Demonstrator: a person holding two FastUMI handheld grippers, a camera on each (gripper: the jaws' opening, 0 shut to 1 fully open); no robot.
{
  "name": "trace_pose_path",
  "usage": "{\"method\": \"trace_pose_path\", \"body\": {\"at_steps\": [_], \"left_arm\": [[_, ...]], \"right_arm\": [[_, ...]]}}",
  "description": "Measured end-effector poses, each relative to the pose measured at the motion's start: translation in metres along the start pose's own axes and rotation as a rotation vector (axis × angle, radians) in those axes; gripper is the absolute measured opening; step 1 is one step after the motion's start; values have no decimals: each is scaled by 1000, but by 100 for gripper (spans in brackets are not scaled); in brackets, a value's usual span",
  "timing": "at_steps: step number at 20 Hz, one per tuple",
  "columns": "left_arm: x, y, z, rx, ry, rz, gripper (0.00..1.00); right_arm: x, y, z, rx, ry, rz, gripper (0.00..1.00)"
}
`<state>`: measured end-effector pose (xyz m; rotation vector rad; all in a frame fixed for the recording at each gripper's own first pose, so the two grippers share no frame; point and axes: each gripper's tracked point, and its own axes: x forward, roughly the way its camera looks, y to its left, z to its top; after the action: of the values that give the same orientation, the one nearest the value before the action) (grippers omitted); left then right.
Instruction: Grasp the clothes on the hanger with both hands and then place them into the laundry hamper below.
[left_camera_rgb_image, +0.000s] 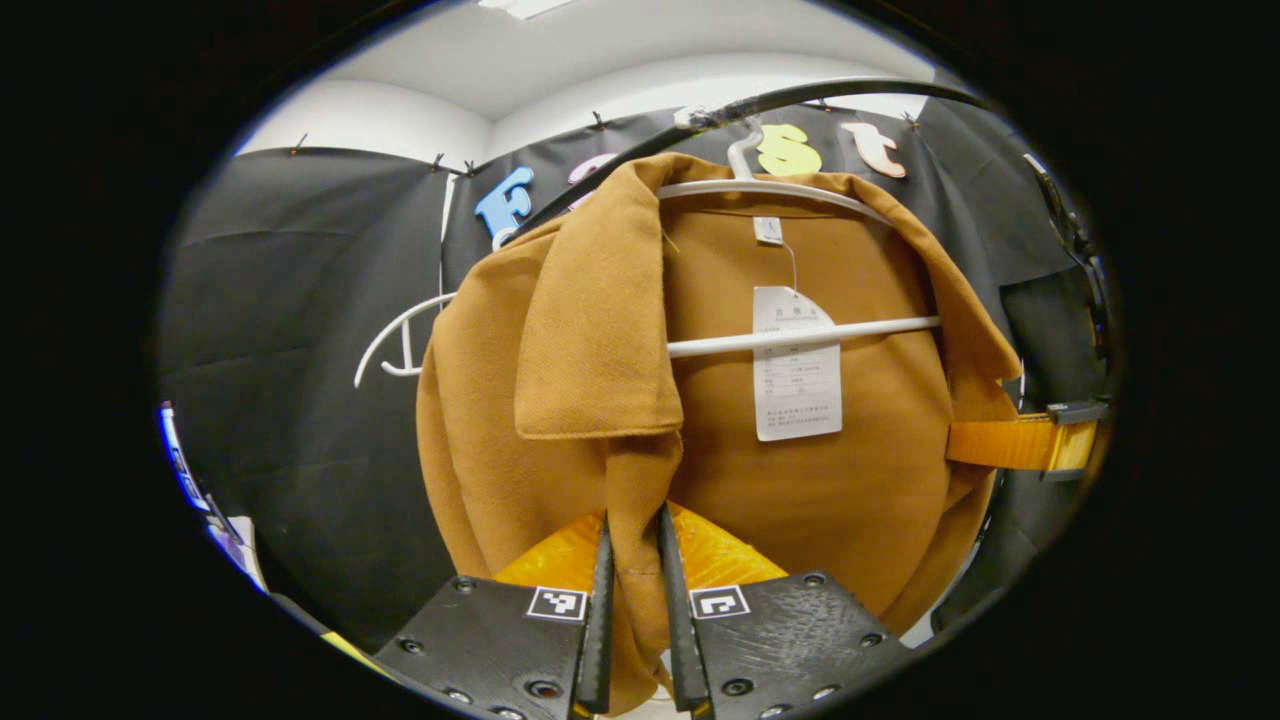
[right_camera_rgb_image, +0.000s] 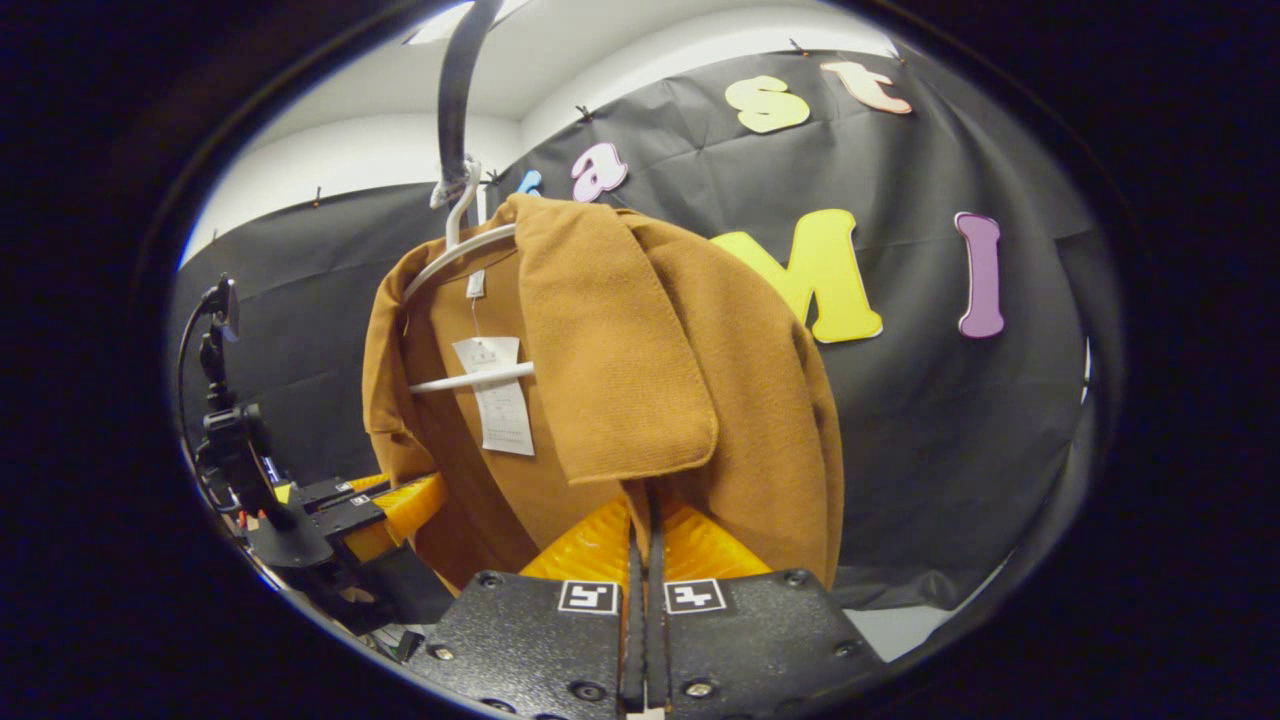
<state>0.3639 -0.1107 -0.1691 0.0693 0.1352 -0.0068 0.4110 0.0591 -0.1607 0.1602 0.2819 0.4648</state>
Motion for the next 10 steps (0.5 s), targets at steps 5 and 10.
{"method": "trace_pose_path", "body": {"at_steps": [5,10], "left_arm": [[-3,-4,1,-16,-3,-12,26],[-5,10,-1,-20,8,44,5]], "right_arm": [[-4,-4,-1,-20,-2,-2,4],[-6,-11,-1,-49,9,-44,4]]}}
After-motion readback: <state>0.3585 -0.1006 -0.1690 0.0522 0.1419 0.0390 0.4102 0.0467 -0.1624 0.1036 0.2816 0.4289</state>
